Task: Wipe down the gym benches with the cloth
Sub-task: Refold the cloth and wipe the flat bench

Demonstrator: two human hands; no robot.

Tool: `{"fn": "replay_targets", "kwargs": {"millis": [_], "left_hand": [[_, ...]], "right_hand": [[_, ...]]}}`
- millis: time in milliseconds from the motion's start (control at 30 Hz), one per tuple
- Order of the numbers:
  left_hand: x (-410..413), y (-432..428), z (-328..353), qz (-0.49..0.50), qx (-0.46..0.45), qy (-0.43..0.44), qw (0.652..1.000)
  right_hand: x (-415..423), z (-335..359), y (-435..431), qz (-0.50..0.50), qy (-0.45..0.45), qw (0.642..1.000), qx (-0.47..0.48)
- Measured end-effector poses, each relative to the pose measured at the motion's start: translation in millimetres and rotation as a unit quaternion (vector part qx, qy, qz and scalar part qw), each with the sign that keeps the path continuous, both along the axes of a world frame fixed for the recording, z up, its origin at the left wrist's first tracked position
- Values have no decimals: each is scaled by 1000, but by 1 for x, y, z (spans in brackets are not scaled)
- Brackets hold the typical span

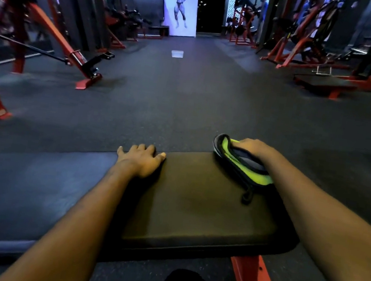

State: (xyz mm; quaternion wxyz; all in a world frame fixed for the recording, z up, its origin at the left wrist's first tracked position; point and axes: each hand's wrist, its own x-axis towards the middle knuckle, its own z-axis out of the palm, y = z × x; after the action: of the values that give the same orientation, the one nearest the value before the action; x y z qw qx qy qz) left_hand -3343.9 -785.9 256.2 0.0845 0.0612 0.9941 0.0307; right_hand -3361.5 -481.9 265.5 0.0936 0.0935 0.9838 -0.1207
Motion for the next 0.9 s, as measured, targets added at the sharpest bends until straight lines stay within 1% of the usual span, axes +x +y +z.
{"fn": "replay_targets", "kwargs": {"millis": [67, 167, 233, 333, 400, 500, 533, 633, 667, 733, 833, 900], "left_hand": [[1, 1, 1, 4, 5, -5, 1000], [5, -4, -1, 10, 24, 23, 999], [12, -12, -2, 20, 37, 51, 998], [29, -33, 0, 42, 46, 81, 995], [38, -47, 2, 48, 56, 108, 991], [54, -75, 4, 78, 76, 141, 984], [61, -84, 3, 90, 86, 147, 981], [78, -110, 1, 120, 103, 157, 975], [84, -121, 0, 130, 104, 161, 973], [94, -137, -2, 144, 112, 173, 968], [112, -166, -7, 183, 109, 189, 959], [122, -183, -9, 215, 98, 205, 950]], "right_hand": [[-4, 4, -20, -18, -4, 999, 47], [-7, 6, -59, 19, 13, 995, 95], [-9, 3, -90, 72, 36, 992, 94], [-7, -3, -129, 161, 44, 983, 80], [-9, 0, -126, 190, 42, 979, 64], [-14, 3, -108, 185, 14, 982, 29], [-16, 4, -108, 174, 3, 984, 32], [-23, 5, -136, 133, -20, 987, 84], [-24, 6, -156, 135, -18, 986, 92], [-27, 4, -193, 159, 2, 983, 90], [-29, -1, -242, 237, 28, 968, 73], [-27, -3, -239, 277, 43, 959, 47]]}}
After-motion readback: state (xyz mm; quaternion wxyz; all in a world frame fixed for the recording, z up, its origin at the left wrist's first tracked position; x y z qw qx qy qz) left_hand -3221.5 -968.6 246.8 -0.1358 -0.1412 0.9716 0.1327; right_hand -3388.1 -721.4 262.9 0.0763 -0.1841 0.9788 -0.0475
